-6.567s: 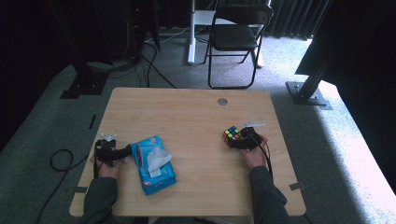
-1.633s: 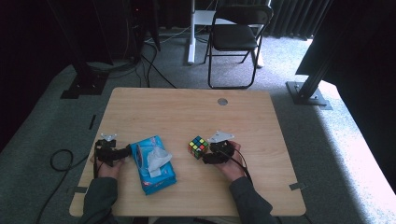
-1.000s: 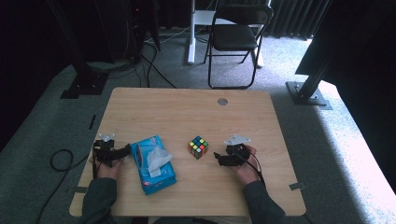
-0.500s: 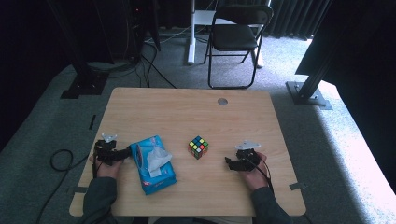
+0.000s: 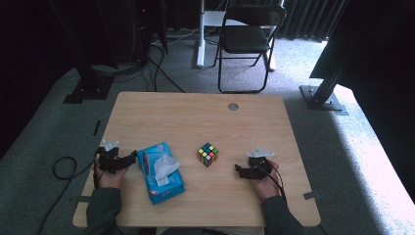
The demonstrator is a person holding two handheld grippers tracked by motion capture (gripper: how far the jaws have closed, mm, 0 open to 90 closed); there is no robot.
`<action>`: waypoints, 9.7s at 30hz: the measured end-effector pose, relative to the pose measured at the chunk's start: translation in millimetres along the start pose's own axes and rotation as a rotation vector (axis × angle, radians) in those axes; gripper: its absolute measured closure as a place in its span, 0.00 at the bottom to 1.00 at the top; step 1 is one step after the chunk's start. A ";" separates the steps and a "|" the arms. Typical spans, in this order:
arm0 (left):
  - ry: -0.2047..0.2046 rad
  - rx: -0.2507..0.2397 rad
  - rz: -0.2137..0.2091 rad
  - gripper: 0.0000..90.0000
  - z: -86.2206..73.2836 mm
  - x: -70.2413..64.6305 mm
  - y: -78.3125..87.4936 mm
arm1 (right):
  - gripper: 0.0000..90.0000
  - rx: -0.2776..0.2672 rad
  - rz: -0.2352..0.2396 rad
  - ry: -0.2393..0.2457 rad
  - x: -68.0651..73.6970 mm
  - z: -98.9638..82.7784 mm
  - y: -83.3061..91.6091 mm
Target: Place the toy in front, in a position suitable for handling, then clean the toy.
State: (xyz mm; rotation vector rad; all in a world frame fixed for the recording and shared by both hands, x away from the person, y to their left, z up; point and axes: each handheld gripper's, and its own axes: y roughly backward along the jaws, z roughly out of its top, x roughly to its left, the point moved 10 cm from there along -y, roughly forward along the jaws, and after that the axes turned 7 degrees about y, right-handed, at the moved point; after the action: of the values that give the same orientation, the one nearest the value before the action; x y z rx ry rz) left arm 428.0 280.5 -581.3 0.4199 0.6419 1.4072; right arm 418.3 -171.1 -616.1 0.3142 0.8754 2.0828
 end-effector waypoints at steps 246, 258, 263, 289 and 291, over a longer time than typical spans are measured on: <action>-0.341 -0.085 -0.210 0.96 15.4 -191.0 81.0 | 0.41 -0.021 -0.055 -0.044 4.8 -0.3 2.7; -0.342 -0.097 -0.241 0.96 25.3 -207.4 74.3 | 0.41 -0.021 -0.058 -0.046 4.7 -0.3 2.7; -0.358 -0.109 -0.271 0.96 30.9 -223.2 71.2 | 0.40 -0.020 -0.057 -0.046 4.7 -0.3 2.7; -0.413 -0.067 -0.379 0.96 33.0 -281.6 30.6 | 0.40 -0.020 -0.057 -0.047 4.5 -0.2 2.4; -0.417 -0.062 -0.396 0.96 31.6 -289.8 29.8 | 0.40 -0.019 -0.056 -0.047 4.6 -0.3 2.5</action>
State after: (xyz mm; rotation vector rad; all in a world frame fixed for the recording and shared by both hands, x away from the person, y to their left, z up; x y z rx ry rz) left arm 413.9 2.0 -491.3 0.4889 0.3155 0.9225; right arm 413.8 -168.7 -615.0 0.3239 0.8272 2.0225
